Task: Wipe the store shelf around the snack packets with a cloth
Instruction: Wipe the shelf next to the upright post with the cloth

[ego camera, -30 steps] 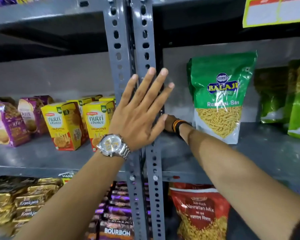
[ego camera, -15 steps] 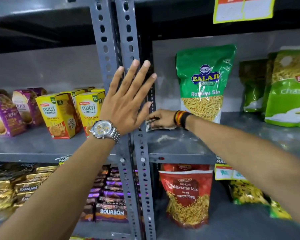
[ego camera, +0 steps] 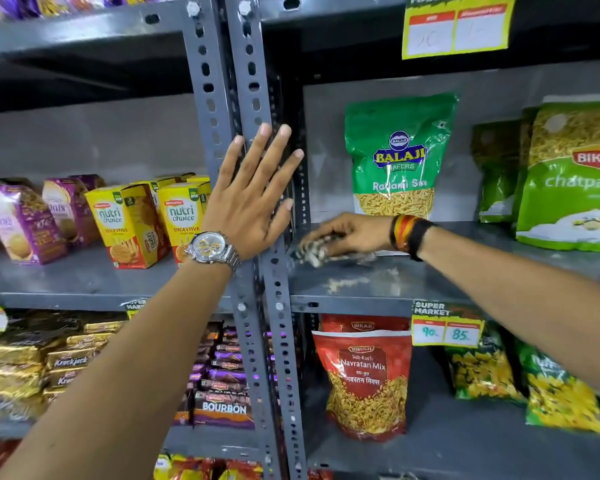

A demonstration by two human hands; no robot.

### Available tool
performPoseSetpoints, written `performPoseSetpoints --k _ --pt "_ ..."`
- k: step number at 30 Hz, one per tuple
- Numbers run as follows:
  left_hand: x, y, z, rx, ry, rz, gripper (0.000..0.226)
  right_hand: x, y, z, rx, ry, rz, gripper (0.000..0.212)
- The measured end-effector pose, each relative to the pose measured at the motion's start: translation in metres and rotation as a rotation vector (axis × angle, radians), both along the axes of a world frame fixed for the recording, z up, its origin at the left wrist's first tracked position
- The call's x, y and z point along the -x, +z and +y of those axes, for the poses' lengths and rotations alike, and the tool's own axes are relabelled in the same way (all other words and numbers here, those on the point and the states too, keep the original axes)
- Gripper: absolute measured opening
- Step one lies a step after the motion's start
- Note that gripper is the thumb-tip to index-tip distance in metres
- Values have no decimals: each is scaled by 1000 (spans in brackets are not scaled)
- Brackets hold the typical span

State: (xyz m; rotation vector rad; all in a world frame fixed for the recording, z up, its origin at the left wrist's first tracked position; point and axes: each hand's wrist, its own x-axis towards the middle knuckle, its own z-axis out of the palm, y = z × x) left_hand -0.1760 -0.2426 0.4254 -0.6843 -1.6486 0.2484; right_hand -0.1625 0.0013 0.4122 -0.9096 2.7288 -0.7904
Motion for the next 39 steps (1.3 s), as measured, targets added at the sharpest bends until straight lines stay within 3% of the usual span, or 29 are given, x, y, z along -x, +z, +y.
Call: performPoseSetpoints --k 2,5,11,15,21,24,26,31,35,39 --pt "-1 0 -1 1 -3 -5 70 4 -2 -21 -82 -21 87 42" --pt "0 -1 -3 13 -10 4 69 5 -22 -39 -111 -35 64 41" --pt "1 0 -1 11 -16 -1 69 -53 -19 21 -40 1 -71 37" --pt "-3 -3 3 -26 -12 -28 73 -60 -7 60 286 -241 109 40" --pt "-6 -8 22 -102 -16 -33 79 -27 -36 51 -115 -472 365 32" --pt "-2 -9 20 -100 -18 -22 79 -31 -54 48 -186 -536 479 37" --pt "-1 -9 19 -94 -21 -10 78 -40 -52 51 -124 -457 450 37" --pt "-2 -11 20 -101 -13 -12 75 -81 -34 66 88 -107 92 34" --pt "-5 -11 19 -97 -3 -24 75 -52 -18 42 106 -264 190 36" --pt "-6 -10 18 -86 -9 -18 74 -45 -38 2 61 -236 200 36"
